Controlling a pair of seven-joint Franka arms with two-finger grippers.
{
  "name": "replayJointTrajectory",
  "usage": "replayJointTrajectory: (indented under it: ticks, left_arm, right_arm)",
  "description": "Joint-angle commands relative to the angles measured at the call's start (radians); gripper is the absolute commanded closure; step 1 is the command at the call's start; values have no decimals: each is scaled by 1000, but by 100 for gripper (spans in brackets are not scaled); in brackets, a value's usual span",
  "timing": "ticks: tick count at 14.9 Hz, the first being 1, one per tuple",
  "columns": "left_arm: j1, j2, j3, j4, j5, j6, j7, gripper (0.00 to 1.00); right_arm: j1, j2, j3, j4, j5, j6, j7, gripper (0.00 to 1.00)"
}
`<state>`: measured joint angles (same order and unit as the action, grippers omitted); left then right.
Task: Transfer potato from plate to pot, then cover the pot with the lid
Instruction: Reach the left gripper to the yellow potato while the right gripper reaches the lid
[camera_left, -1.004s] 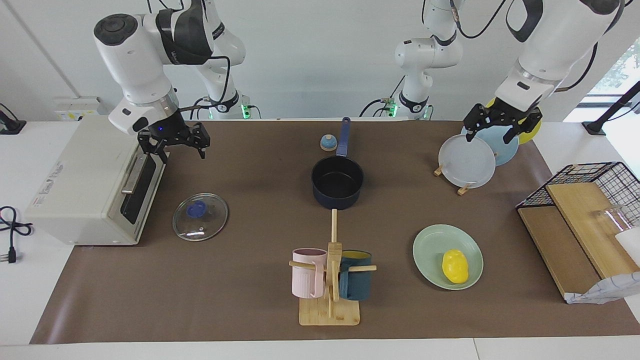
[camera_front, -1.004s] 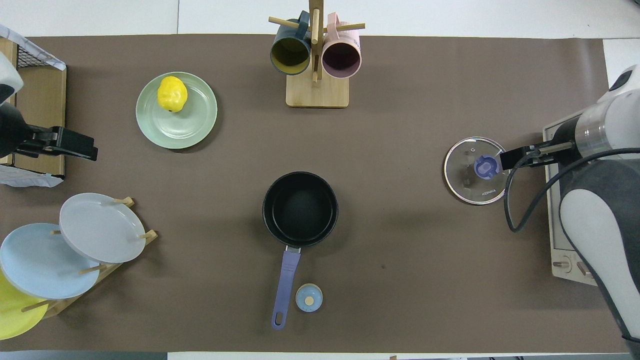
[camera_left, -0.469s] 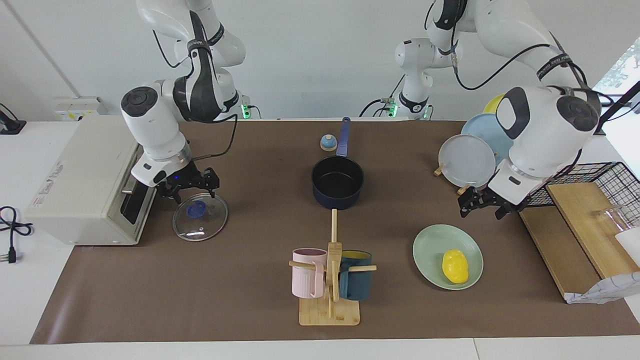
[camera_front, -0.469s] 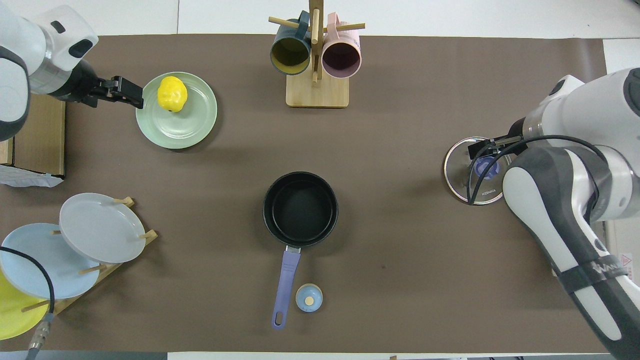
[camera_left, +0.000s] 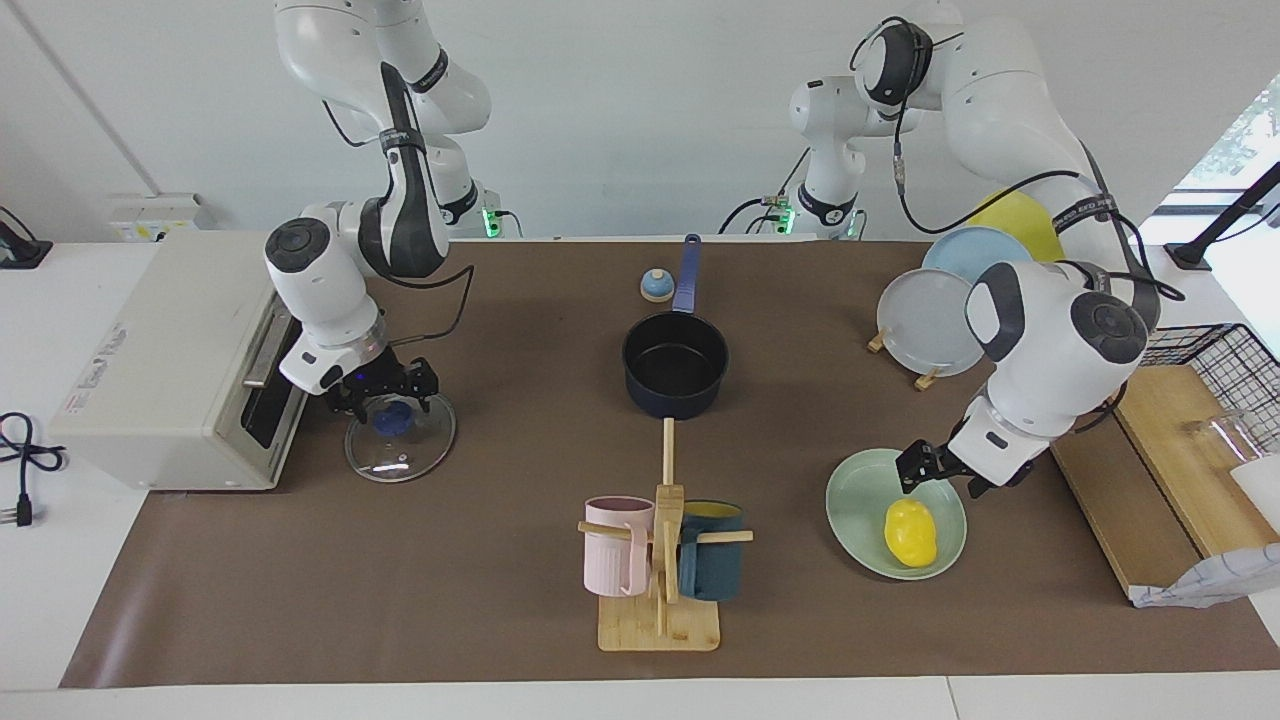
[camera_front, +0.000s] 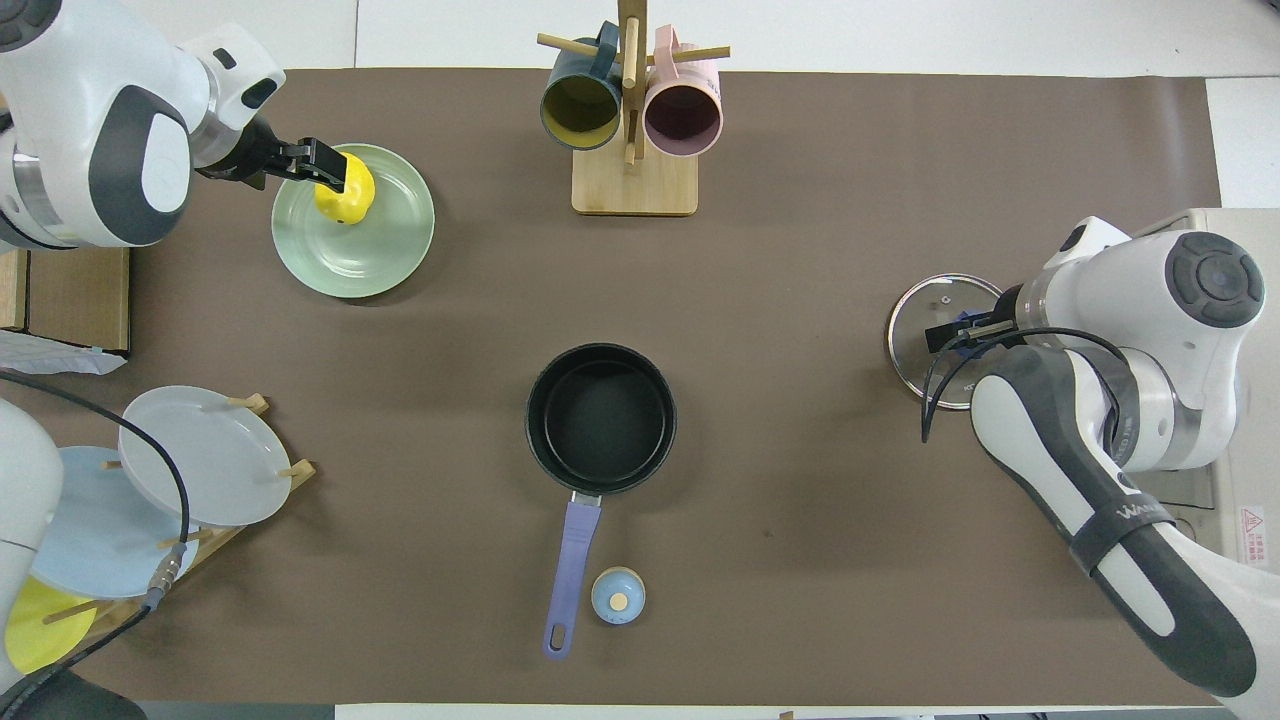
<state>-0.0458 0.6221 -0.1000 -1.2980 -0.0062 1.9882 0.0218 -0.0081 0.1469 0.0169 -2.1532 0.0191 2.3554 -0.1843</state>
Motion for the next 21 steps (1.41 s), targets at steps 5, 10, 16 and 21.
replayJointTrajectory:
  ticks: [5, 10, 16, 21]
  left_arm:
    - [-17, 93, 6, 48, 20, 104, 3, 0]
    - [-32, 94, 10, 9, 60, 144, 3, 0]
    - [-34, 85, 6, -49, 121, 218, 0, 6]
    - [-32, 74, 2, -67, 123, 206, -17, 100]
  right_arm:
    - [-23, 25, 8, -47, 21, 82, -49, 0]
    - [-24, 26, 8, -37, 21, 68, -72, 27]
    - [-20, 20, 9, 97, 19, -138, -80, 77]
    - [-7, 10, 12, 262, 22, -353, -75, 78]
